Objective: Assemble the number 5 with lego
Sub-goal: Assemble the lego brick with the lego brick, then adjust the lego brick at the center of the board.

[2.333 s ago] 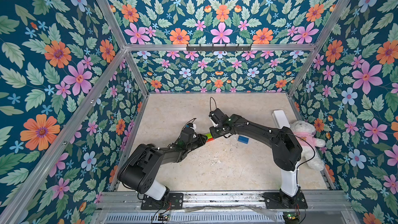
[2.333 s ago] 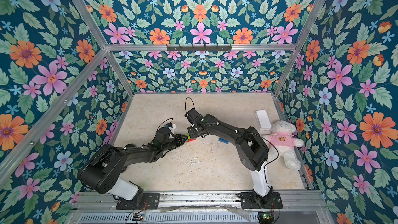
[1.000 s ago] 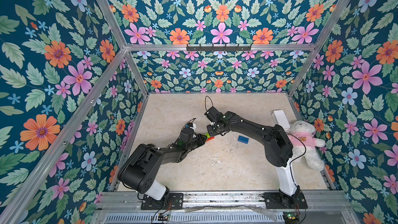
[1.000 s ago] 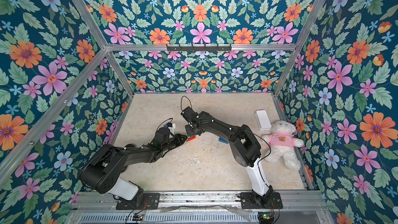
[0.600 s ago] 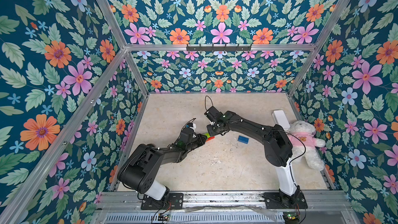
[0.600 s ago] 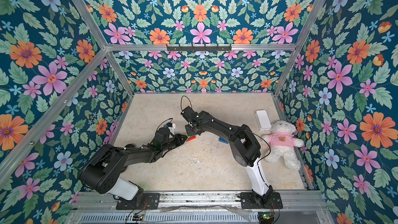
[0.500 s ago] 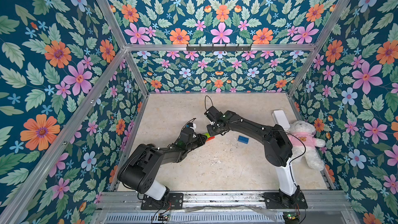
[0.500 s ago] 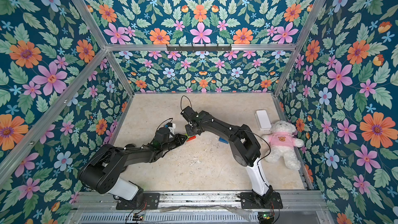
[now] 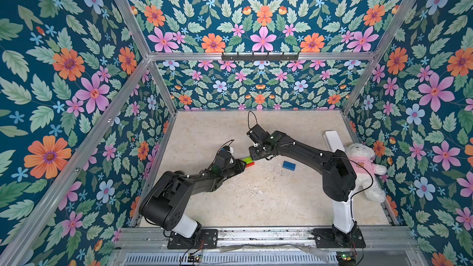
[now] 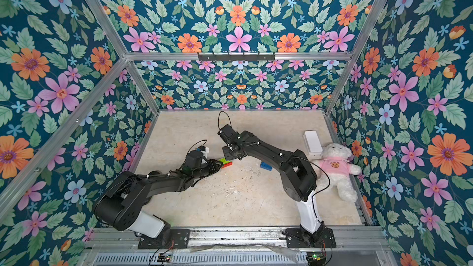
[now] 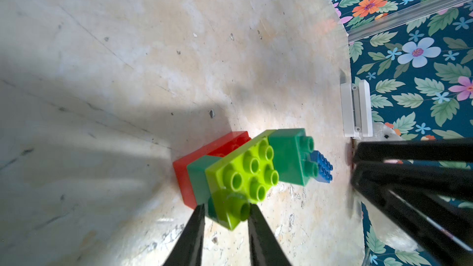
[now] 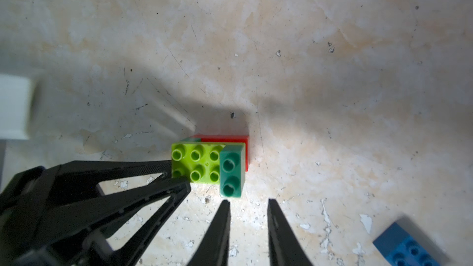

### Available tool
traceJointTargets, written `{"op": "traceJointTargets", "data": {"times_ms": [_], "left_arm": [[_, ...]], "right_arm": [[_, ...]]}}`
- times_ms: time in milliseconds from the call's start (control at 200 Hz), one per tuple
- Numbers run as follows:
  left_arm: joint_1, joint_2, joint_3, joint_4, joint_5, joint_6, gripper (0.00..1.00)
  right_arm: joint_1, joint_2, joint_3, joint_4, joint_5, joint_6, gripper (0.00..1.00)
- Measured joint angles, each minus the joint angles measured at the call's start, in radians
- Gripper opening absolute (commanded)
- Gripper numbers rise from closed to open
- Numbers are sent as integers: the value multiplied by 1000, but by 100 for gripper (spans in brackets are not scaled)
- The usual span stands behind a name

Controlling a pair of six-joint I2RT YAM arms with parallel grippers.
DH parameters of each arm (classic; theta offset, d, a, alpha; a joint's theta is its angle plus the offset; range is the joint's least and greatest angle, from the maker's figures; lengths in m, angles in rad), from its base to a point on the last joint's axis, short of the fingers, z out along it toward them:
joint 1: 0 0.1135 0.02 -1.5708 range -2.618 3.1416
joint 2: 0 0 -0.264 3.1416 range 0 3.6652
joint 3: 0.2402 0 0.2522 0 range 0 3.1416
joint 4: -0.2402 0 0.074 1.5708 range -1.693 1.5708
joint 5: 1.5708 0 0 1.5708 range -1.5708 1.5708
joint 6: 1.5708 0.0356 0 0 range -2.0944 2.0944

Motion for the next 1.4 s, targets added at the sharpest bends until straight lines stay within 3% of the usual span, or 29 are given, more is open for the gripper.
{"op": "traceJointTargets", "data": {"times_ms": [410,530,630,825,1120,1400], "left_arm": [[0,-87,14,-95,-22,30,45],[0,-130,5,-116,-25,42,45],[0,-175,-24,-129,-26,53,47],[0,-275,-111,-177,-51,57,50],[3,-403,-236,-248,-105,51,53],[8,-450,-264,-293,-130,48,57]], "right_arm": [[-16,-121,-152,68,8,20,33],[-32,-166,-214,105,10,24,39],[-35,-206,-266,145,2,0,50],[-26,-251,-319,234,-35,-131,64],[17,-219,-257,271,-62,-370,65],[40,-95,-86,196,-90,-546,62]]}}
